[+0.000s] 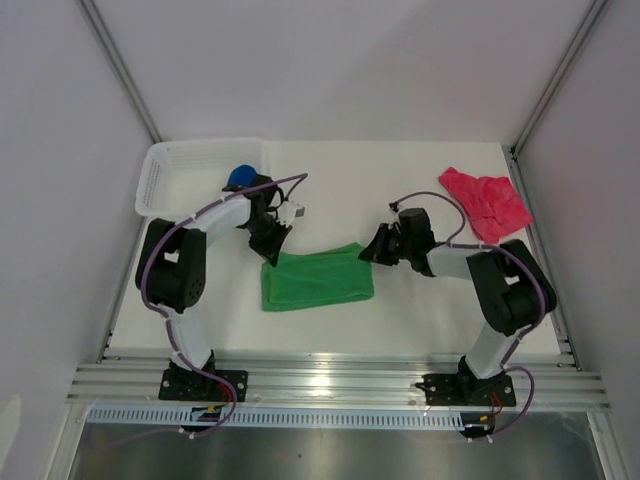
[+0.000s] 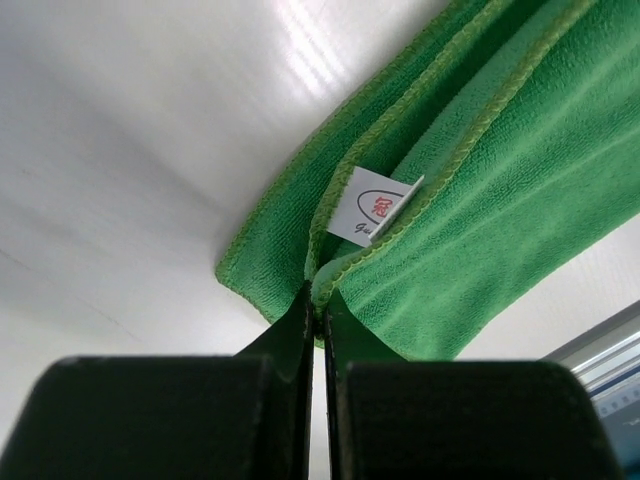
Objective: Roll the towels
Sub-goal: Fold the towel
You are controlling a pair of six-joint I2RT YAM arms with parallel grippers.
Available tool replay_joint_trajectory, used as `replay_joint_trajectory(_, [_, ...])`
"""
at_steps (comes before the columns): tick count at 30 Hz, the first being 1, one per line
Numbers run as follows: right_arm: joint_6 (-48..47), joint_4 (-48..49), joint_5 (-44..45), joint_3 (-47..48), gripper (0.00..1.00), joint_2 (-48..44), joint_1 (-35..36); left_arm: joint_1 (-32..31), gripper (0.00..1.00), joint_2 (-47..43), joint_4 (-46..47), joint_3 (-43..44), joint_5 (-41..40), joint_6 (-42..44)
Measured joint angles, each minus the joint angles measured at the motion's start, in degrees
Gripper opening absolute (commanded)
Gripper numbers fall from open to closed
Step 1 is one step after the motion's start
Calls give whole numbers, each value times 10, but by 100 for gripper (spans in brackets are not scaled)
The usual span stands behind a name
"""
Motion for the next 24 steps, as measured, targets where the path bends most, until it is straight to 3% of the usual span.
replay_joint_trajectory(5, [0,-20,31,-75,2,-120,-5,-16,1,17,6,28,30,2])
replay_joint_trajectory(7, [1,-33,44,-93,9,-156,-7,-29,1,28,8,39,40,2])
replay_joint_trajectory(8, [2,-40,51,-102,15,-172,-10,-33,1,35,8,46,43,2])
replay_joint_trajectory(9, [3,-45,57,-110,32,-187,-12,-38,1,41,8,52,45,2])
replay_joint_trajectory(12, [6,-55,70,-127,46,-207,-14,-45,3,55,8,71,50,2])
replay_joint_trajectory(24, [17,-44,68,-132,49,-146,-17,-44,5,37,-53,101,44,2])
